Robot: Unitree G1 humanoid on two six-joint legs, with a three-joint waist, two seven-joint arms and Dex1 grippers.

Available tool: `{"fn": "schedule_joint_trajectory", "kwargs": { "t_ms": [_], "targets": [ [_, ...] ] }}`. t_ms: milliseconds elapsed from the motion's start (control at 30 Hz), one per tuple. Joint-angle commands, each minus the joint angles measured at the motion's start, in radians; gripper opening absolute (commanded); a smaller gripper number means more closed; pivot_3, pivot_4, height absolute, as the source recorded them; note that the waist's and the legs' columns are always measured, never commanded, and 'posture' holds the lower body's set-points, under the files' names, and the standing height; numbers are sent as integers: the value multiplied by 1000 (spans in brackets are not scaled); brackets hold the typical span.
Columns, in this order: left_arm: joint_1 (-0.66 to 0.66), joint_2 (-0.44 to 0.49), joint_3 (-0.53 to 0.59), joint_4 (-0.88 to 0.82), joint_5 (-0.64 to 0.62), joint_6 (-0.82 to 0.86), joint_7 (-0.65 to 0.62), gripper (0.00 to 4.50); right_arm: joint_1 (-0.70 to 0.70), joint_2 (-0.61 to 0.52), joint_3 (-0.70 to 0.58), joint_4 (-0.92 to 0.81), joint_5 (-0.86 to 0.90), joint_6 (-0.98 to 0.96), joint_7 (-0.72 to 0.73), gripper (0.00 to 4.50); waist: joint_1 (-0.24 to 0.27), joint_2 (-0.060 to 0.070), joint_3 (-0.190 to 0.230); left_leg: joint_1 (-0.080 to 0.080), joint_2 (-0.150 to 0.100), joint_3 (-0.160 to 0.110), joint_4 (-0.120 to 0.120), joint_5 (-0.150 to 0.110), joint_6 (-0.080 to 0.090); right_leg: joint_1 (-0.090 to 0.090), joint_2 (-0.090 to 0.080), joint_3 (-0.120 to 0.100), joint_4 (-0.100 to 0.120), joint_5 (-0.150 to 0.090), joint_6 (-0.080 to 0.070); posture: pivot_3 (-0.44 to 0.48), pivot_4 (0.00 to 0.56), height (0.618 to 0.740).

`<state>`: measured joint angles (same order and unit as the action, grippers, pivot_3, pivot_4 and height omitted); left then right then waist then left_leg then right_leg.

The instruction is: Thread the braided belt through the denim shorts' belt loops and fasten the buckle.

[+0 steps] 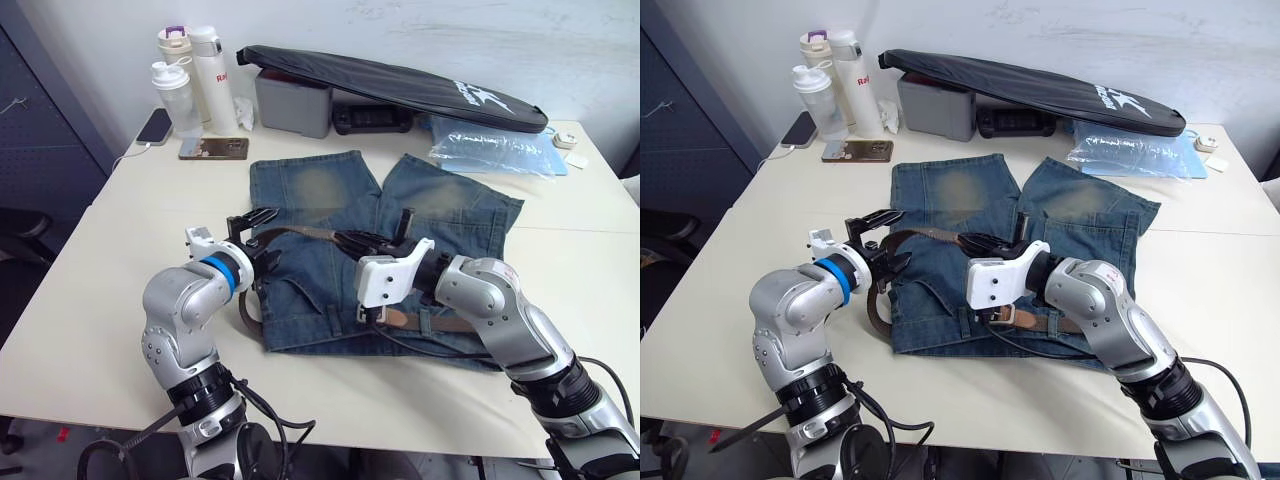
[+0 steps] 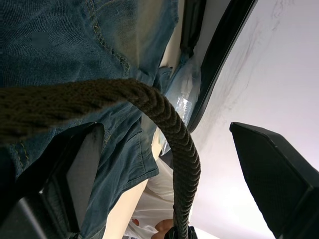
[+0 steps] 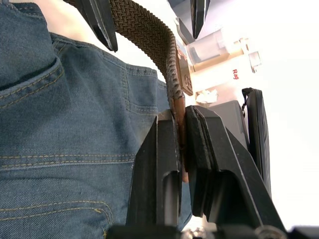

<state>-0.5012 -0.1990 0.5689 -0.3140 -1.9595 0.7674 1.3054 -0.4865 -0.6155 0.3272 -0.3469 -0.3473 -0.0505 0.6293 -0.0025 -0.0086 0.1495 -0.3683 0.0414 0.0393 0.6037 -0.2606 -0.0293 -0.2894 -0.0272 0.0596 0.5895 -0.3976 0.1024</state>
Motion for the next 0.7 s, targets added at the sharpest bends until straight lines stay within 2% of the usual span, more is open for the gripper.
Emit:
{"fn": "schedule_joint_trajectory", "kwargs": {
  "t_ms": [33,67,167,433,567,667,700],
  "targets": [
    [-50,-112,-8,-11,-13,0,-13,4449,2,8,-26,-43,-2,-19,2,0,0,0,0,0,0,0,0,0,0,0,0,0,0,0,0,0,150,740],
    [-57,-114,-7,-7,-13,0,-13,4449,4,8,-26,-46,-3,-18,4,0,0,0,0,0,0,0,0,0,0,0,0,0,0,0,0,0,150,740],
    [-64,-104,-6,5,-13,7,-24,3611,8,9,-28,-50,-3,-18,9,0,0,0,0,0,0,0,0,0,0,0,0,0,0,0,0,0,150,740],
    [-98,-92,6,52,-13,33,-46,13,13,18,-27,-53,0,-17,27,0,0,0,0,0,-1,0,0,0,0,0,0,0,0,0,0,0,150,740],
    [-99,-89,10,61,-13,45,-53,13,19,21,-35,-55,0,-9,28,0,0,0,0,0,0,0,0,0,0,0,0,0,0,0,0,0,150,740],
    [-100,-80,15,71,-13,57,-61,13,44,50,-71,-69,98,33,48,0,1,0,0,0,0,0,0,0,0,0,0,0,0,0,0,0,150,740],
    [-104,-63,22,83,-13,72,-75,2,48,60,-86,-76,130,53,55,439,1,0,0,0,-1,0,0,0,0,0,0,0,0,0,0,0,150,740]
  ]
}}
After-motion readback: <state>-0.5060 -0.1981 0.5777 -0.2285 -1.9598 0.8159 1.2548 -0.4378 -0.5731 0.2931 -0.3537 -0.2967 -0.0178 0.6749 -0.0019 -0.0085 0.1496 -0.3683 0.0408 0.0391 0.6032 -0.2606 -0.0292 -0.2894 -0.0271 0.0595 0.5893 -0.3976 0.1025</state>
